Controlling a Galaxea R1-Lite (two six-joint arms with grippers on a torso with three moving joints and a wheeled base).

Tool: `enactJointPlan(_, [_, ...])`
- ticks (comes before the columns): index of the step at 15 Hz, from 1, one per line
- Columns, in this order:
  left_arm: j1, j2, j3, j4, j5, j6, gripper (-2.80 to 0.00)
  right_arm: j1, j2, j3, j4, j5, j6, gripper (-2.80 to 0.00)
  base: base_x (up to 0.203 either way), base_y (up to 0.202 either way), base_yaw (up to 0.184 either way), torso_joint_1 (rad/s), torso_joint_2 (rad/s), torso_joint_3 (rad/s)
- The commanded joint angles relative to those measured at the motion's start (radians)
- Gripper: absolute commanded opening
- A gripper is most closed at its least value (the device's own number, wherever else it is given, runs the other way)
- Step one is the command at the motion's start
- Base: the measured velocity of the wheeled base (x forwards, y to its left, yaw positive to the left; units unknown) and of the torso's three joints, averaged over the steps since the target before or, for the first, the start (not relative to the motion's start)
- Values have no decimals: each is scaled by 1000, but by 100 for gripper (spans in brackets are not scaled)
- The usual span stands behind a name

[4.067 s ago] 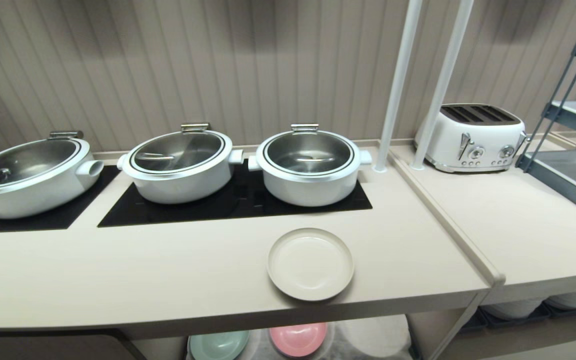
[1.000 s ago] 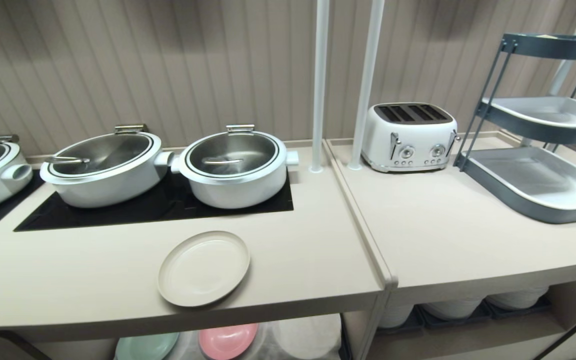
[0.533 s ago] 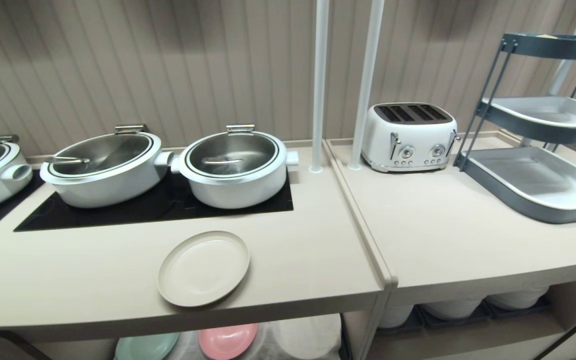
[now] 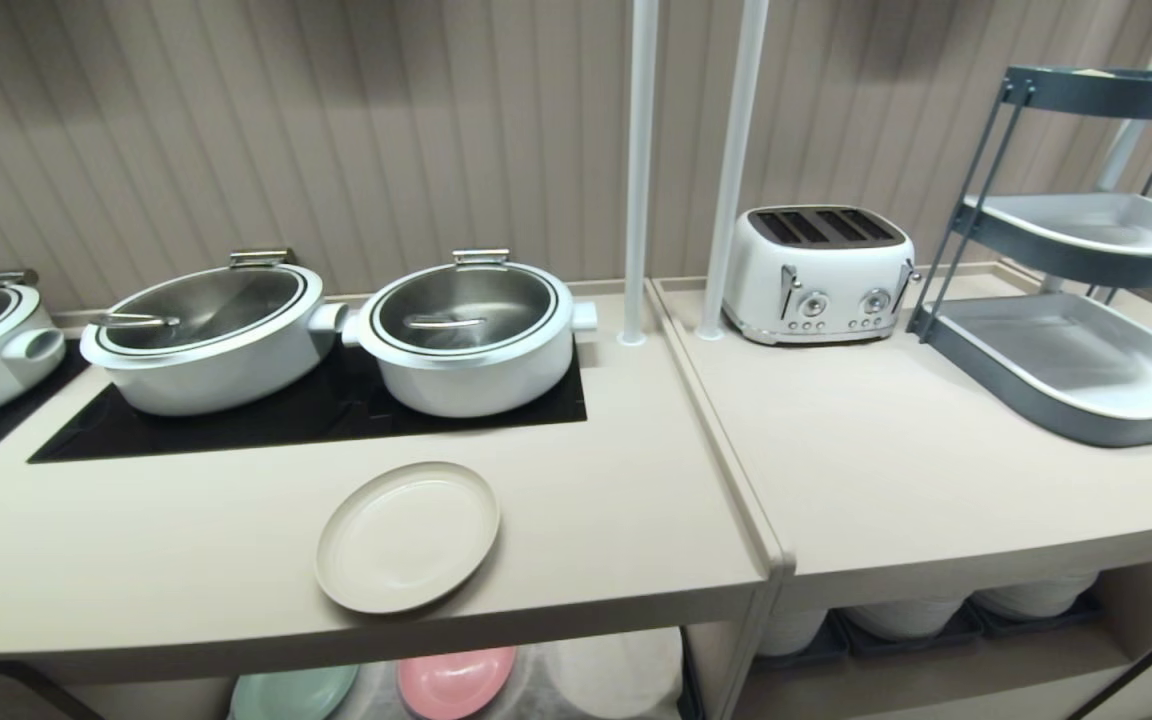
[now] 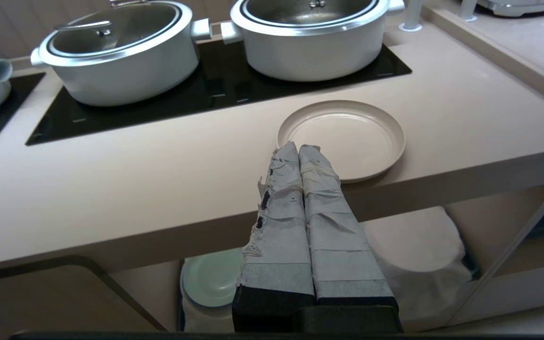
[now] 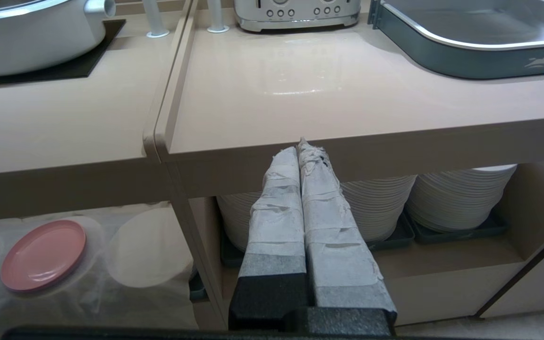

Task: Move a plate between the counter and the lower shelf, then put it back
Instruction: Pick up the plate

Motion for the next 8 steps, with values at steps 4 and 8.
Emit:
enactJointPlan(4, [1,323,-184,49,1,-126,-280,0,0,0,0,0,0,-280,0,0,0,0,0,0])
enactJointPlan(8, [0,548,-360,201,-5,-267,-280,0,0,0,0,0,0,-280,0,0,0,0,0,0])
